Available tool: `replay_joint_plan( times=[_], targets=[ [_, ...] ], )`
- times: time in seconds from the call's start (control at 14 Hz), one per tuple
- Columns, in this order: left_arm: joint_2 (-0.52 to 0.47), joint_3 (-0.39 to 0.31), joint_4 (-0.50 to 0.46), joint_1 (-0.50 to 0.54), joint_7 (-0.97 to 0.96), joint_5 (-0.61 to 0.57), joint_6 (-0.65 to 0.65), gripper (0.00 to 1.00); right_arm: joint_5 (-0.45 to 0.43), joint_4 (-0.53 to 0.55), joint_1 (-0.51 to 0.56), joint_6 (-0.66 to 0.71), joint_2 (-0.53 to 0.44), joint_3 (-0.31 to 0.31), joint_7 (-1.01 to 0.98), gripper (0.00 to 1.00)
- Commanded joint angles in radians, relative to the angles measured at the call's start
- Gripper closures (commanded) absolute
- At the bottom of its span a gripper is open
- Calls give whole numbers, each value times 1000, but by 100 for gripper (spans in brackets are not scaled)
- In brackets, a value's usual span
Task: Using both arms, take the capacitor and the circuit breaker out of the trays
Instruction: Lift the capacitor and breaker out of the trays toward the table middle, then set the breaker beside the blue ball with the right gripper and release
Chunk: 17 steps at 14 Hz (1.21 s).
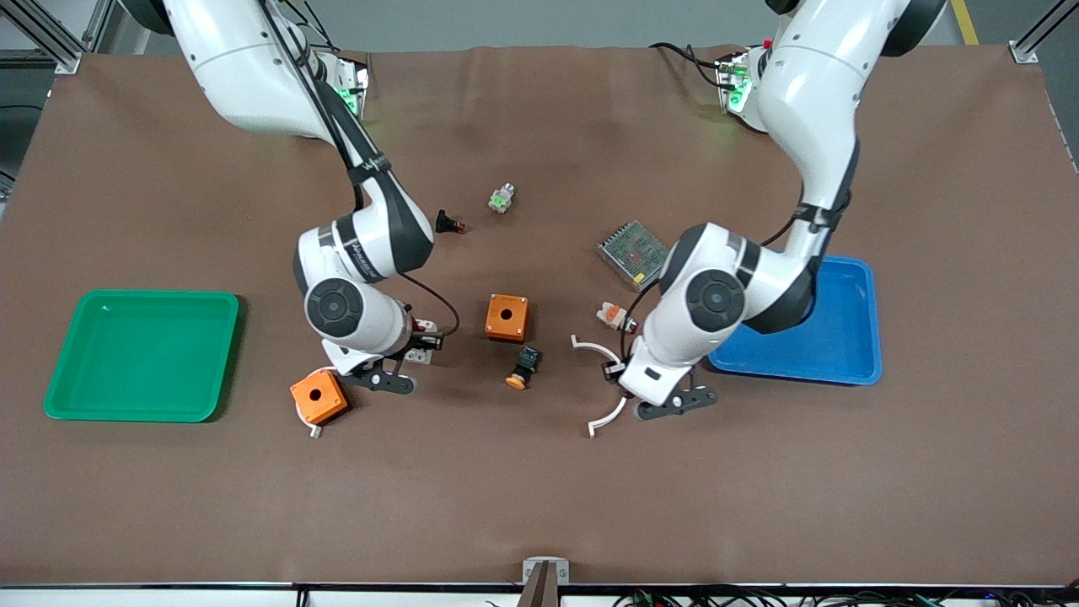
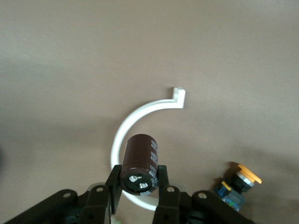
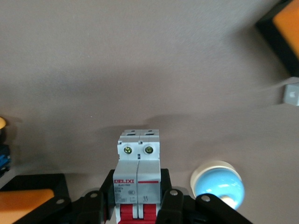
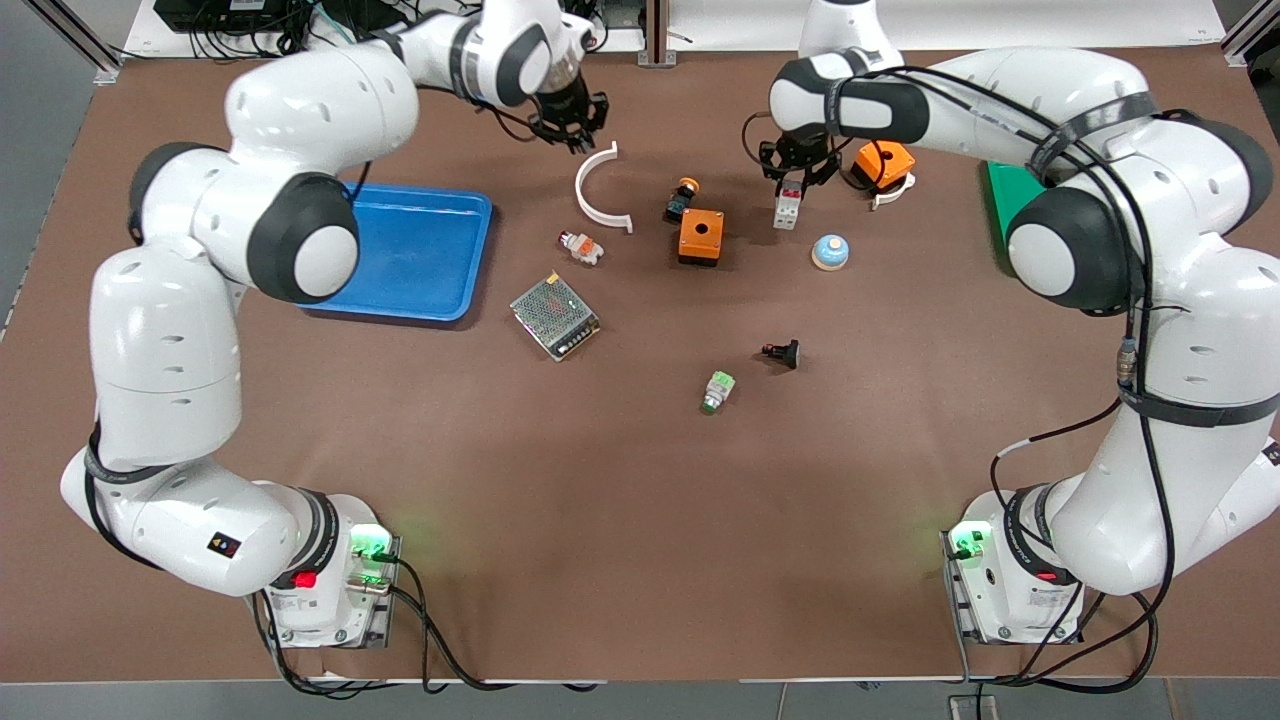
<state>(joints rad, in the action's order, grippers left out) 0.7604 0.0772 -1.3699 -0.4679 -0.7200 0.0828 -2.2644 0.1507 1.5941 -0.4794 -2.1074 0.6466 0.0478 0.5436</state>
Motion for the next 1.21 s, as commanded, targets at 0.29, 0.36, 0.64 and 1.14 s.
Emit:
replay_joint_plan(
  times=[0.29, 0.36, 0.64, 1.14],
  targets=[
    [111, -7, 44, -89, -144, 17, -135, 94, 23, -8, -5, -11, 24, 10, 10, 0],
    [115, -8, 44, -98, -151, 17, -135, 91, 23, -11, -5, -3, 22, 10, 12, 0],
    [135, -13, 44, -114, -147, 11, -139, 77, 18, -17, 14, 41, -25, 23, 4, 0],
    [139, -19, 44, -110, -139, 6, -187, 46, -35, -293, 157, 524, -136, 47, -22, 0]
  ],
)
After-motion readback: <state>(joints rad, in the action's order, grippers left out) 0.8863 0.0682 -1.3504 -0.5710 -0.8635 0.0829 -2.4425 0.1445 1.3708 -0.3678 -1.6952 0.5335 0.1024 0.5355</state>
